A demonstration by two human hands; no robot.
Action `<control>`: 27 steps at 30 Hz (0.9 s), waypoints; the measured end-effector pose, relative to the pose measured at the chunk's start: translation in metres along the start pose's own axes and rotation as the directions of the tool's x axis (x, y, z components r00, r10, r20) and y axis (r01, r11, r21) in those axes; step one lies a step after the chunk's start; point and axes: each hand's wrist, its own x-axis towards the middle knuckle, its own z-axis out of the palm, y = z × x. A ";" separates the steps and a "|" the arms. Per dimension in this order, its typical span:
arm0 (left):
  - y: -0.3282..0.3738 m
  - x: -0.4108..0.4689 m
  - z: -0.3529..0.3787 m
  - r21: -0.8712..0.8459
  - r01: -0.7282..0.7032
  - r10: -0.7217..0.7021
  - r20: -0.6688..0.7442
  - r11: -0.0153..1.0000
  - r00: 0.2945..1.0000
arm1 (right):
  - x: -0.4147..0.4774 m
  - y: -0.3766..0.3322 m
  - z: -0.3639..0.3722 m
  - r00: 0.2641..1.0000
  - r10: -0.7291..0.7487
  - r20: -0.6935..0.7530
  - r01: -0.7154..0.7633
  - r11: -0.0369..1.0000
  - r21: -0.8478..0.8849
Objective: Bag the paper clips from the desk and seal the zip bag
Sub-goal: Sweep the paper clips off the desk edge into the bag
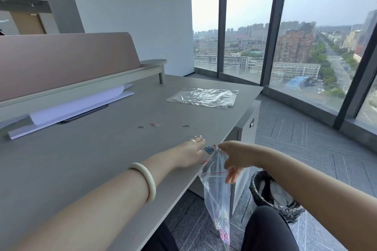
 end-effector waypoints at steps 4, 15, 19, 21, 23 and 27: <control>-0.001 0.004 0.007 0.034 -0.066 0.064 0.056 0.997 0.996 | 0.009 0.000 -0.001 0.996 0.081 0.033 -0.085 0.985 0.149; -0.014 0.000 -0.005 -0.025 -0.112 0.113 0.051 0.993 0.992 | 0.009 0.013 -0.004 0.991 -0.103 -0.084 0.087 0.980 -0.177; -0.019 0.015 -0.003 0.042 0.023 -0.023 -0.010 0.999 1.000 | 0.019 0.009 -0.007 1.000 -0.025 -0.018 0.025 1.000 -0.001; -0.035 0.028 -0.013 0.043 0.145 -0.141 -0.095 0.988 0.986 | 0.019 0.006 -0.006 0.998 0.034 0.049 -0.040 0.992 0.117; -0.053 0.043 -0.026 0.013 0.219 -0.215 -0.140 0.976 0.966 | 0.021 0.008 -0.007 0.995 0.069 0.076 -0.080 0.985 0.155; -0.061 0.073 -0.035 0.037 0.175 -0.172 -0.067 0.984 0.983 | 0.030 0.013 -0.014 0.996 0.075 0.051 -0.082 0.986 0.146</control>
